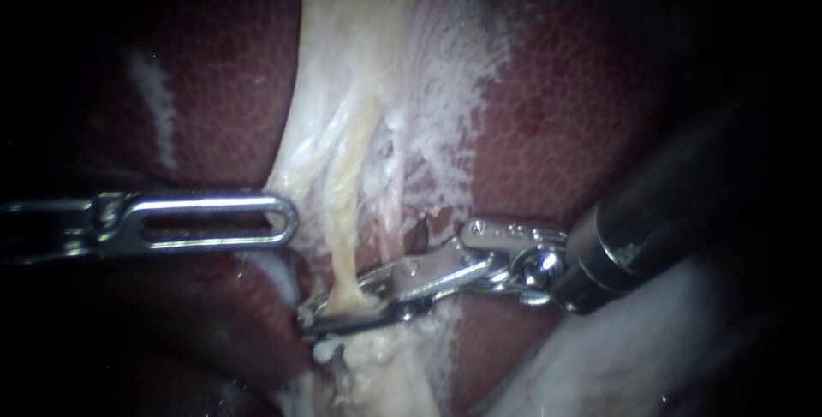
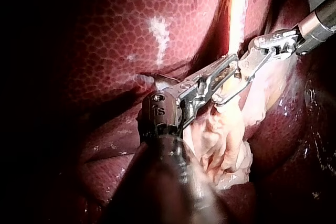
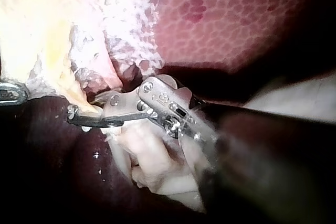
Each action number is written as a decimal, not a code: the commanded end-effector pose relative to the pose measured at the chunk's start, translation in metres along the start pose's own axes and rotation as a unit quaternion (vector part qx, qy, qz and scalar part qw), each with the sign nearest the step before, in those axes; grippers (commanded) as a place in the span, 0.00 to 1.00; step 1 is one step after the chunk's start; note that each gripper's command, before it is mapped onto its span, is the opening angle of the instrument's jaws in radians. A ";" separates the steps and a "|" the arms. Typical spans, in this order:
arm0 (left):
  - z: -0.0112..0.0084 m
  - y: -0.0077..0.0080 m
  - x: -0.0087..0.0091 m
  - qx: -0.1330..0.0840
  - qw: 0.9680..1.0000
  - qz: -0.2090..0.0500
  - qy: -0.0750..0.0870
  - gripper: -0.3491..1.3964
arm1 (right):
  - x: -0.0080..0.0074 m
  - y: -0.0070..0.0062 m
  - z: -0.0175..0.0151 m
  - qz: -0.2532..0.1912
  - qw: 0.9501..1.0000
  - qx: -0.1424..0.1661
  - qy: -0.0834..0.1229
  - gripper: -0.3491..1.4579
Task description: Going back second clip left tube
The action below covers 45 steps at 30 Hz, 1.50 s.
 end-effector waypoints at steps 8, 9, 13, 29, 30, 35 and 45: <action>0.0000 0.0000 0.0001 0.000 1.000 0.000 0.000 0.00 | 0.0001 0.0000 0.0001 0.000 1.000 0.000 0.000 0.00; 0.0000 0.0000 0.0001 0.000 1.000 0.000 0.000 0.00 | 0.0001 0.0000 0.0001 0.000 1.000 0.000 0.000 0.00; 0.0000 0.0000 0.0001 0.000 1.000 0.000 0.000 0.00 | 0.0000 0.0000 0.0001 0.000 1.000 0.000 0.000 0.00; 0.0000 0.0000 0.0001 0.000 1.000 0.000 0.000 0.00 | 0.0004 -0.0001 0.0008 -0.086 0.996 -0.009 0.003 0.47; 0.0000 0.0000 0.0001 0.000 1.000 0.000 0.000 0.00 | 0.0004 -0.0001 0.0009 -0.092 0.996 -0.009 0.002 0.47; 0.0000 0.0000 0.0001 0.000 1.000 0.000 0.000 0.00 | 0.0006 -0.0001 0.0011 -0.121 0.993 -0.017 0.004 0.50; 0.0000 0.0000 0.0001 0.000 1.000 0.000 0.000 0.00 | 0.0009 0.0003 0.0014 -0.181 0.983 -0.040 0.009 0.52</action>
